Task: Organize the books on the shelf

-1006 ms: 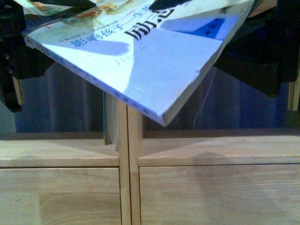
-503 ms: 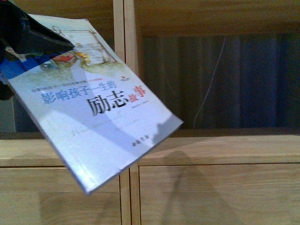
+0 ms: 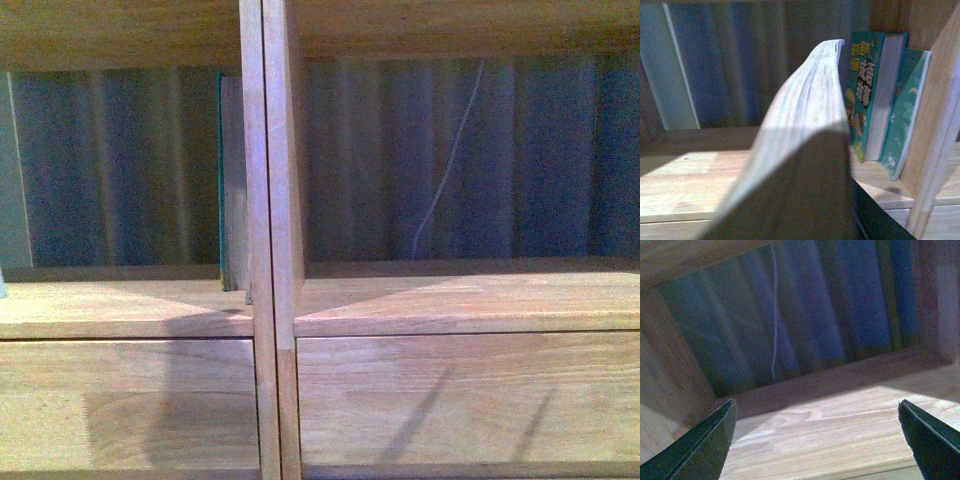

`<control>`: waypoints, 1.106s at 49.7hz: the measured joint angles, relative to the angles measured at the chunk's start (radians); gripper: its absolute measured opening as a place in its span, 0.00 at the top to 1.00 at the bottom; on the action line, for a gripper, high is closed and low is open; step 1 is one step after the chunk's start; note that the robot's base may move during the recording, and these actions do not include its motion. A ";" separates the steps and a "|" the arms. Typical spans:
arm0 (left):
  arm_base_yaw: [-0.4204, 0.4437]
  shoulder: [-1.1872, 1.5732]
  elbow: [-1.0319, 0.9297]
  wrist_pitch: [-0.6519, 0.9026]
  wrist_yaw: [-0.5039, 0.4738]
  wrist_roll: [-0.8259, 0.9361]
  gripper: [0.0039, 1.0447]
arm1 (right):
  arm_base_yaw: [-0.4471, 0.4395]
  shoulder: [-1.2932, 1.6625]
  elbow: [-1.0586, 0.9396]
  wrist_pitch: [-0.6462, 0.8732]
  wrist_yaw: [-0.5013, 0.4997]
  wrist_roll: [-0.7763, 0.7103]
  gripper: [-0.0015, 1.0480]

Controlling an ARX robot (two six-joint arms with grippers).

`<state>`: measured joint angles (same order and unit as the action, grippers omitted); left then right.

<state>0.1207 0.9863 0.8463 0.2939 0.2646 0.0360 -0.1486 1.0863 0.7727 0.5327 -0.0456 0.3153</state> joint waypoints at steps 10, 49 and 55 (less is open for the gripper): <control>0.098 0.030 0.000 0.093 0.053 0.047 0.83 | -0.001 -0.047 0.005 -0.195 -0.087 -0.116 0.19; 0.003 0.604 0.384 0.299 0.002 0.031 0.83 | 0.145 -0.443 -0.597 -0.078 0.042 -0.309 0.97; -0.029 0.679 0.470 0.269 -0.025 0.034 0.83 | 0.145 -0.497 -0.638 -0.087 0.042 -0.309 0.97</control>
<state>0.0914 1.6657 1.3163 0.5632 0.2394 0.0700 -0.0036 0.5888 0.1349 0.4461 -0.0036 0.0067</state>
